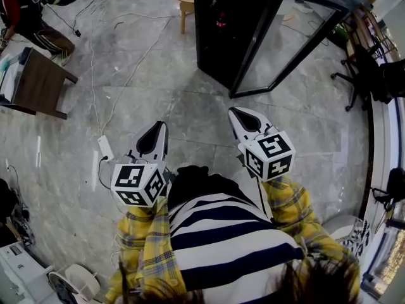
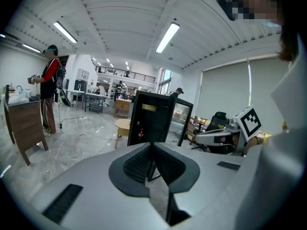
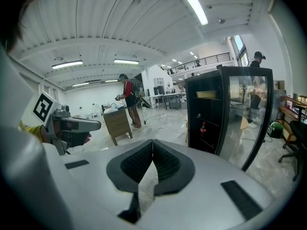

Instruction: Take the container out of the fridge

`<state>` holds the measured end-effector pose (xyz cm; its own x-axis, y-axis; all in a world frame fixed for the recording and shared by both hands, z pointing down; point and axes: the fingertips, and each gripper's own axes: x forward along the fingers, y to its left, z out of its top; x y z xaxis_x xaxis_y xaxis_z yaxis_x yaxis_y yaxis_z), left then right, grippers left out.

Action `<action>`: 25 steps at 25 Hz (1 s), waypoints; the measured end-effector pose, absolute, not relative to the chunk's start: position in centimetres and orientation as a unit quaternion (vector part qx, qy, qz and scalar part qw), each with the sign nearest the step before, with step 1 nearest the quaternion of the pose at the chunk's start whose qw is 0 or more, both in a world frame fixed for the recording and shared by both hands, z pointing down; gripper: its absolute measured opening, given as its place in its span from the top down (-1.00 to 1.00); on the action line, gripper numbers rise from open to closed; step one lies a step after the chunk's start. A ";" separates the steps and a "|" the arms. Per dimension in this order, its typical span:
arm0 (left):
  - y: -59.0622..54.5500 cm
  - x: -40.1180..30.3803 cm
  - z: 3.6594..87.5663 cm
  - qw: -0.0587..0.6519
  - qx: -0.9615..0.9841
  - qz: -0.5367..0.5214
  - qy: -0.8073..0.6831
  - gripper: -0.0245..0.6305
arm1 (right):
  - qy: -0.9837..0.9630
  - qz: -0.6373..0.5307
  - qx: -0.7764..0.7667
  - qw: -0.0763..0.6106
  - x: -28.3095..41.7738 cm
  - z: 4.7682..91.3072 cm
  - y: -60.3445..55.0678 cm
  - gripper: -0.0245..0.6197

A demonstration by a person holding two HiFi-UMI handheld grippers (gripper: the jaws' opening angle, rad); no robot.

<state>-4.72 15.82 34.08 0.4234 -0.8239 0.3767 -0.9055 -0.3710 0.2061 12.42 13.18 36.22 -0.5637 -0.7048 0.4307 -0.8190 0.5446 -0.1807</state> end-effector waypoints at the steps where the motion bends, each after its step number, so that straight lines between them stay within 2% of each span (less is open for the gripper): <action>1: 15.5 -4.8 34.1 0.193 0.821 0.106 -0.527 0.82 | -0.865 0.184 0.439 0.156 12.3 36.3 12.9 0.84; 13: 6.9 -5.2 34.2 0.170 0.844 0.092 -0.500 0.82 | -0.862 0.158 0.443 0.187 10.3 37.0 6.5 0.84; 25: -1.8 -7.4 35.3 0.176 0.861 0.104 -0.466 0.82 | -0.846 0.157 0.473 0.192 7.5 37.1 -1.5 0.84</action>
